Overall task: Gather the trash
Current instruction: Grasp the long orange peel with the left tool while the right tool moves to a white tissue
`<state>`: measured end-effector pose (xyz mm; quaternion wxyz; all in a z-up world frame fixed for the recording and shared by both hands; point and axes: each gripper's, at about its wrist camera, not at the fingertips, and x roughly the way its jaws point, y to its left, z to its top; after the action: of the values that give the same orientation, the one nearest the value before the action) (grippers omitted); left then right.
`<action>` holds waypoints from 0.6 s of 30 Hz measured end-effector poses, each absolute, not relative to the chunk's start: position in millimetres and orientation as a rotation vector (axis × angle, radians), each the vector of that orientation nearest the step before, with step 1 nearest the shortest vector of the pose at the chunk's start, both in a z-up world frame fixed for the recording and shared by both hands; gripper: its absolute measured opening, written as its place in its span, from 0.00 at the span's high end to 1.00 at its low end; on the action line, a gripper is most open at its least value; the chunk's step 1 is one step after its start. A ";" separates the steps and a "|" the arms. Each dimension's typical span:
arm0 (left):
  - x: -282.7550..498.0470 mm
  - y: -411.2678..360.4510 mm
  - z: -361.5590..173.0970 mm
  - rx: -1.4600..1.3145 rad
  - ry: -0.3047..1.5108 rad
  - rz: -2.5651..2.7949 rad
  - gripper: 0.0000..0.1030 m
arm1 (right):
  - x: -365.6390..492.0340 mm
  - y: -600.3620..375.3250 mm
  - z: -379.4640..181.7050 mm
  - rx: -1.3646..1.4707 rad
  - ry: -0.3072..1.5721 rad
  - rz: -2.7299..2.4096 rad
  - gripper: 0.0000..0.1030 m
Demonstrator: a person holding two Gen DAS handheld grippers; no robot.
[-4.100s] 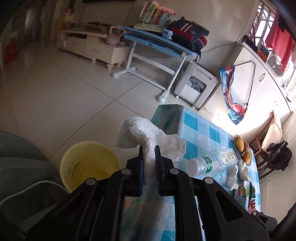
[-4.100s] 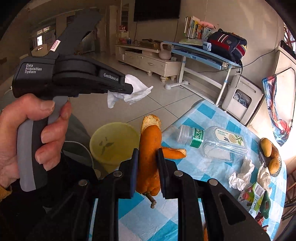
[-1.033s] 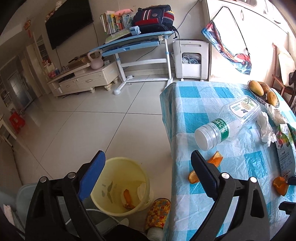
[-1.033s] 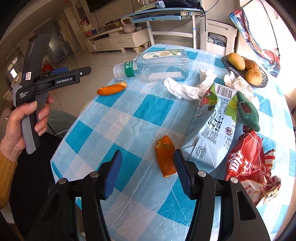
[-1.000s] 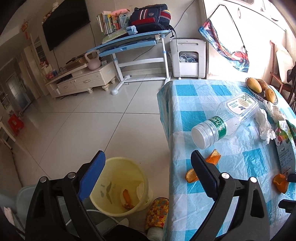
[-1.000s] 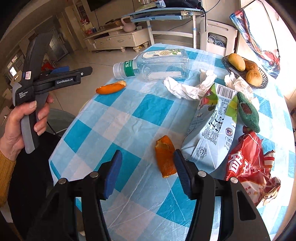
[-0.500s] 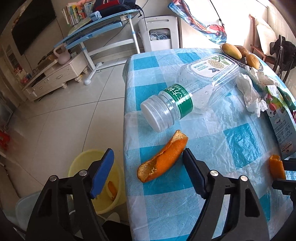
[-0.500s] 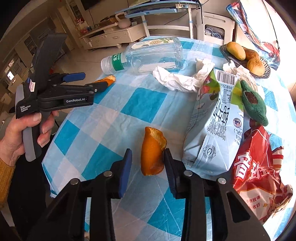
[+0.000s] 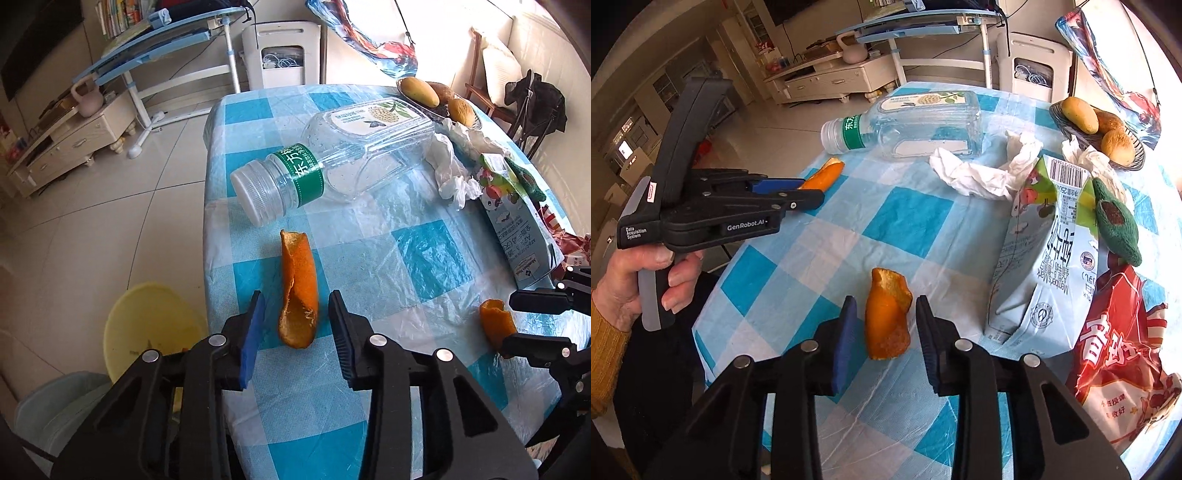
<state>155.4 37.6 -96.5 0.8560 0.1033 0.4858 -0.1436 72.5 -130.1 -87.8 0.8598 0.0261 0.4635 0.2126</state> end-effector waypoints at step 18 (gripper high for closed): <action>157.3 27.4 -93.1 0.239 1.019 -0.341 0.83 | 162.6 -117.3 -86.6 -0.205 0.921 0.235 0.57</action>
<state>157.3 27.4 -93.1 0.8523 0.1135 0.4842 -0.1621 162.6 -117.3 -86.6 0.8842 -0.0985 0.4425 0.1127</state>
